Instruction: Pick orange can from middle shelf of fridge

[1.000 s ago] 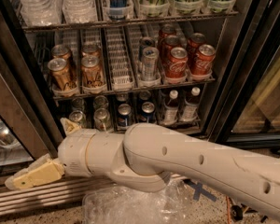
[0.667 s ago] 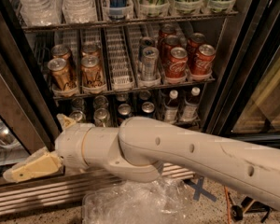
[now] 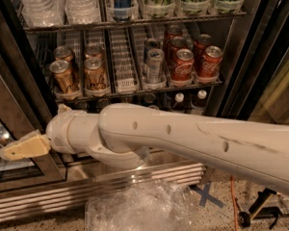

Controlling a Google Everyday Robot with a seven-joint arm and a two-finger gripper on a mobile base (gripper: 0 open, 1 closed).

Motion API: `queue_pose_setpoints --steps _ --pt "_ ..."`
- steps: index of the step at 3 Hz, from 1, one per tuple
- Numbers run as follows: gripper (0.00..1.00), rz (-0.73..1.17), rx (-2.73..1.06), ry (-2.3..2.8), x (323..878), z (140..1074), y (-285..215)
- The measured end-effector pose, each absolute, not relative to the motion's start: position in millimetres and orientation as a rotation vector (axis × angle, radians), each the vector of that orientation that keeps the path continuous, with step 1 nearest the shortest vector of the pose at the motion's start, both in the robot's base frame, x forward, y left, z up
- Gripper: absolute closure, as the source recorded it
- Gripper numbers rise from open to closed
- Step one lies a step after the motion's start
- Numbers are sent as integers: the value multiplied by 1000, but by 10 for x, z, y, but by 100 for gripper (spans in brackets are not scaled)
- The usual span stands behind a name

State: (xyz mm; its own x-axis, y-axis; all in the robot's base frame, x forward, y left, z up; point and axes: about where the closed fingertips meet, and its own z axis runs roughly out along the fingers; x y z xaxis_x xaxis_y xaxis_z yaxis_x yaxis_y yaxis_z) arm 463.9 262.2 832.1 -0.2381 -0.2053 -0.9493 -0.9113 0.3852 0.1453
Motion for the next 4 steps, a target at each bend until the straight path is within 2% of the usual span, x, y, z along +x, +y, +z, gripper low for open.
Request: queue_pose_setpoints --steps 2,3,4 --pt "0 757 -743 1893 4645 8384 2869" --pt "0 678 -685 1898 4805 8396 2749" --pt "0 678 -685 1898 4803 8398 2750"
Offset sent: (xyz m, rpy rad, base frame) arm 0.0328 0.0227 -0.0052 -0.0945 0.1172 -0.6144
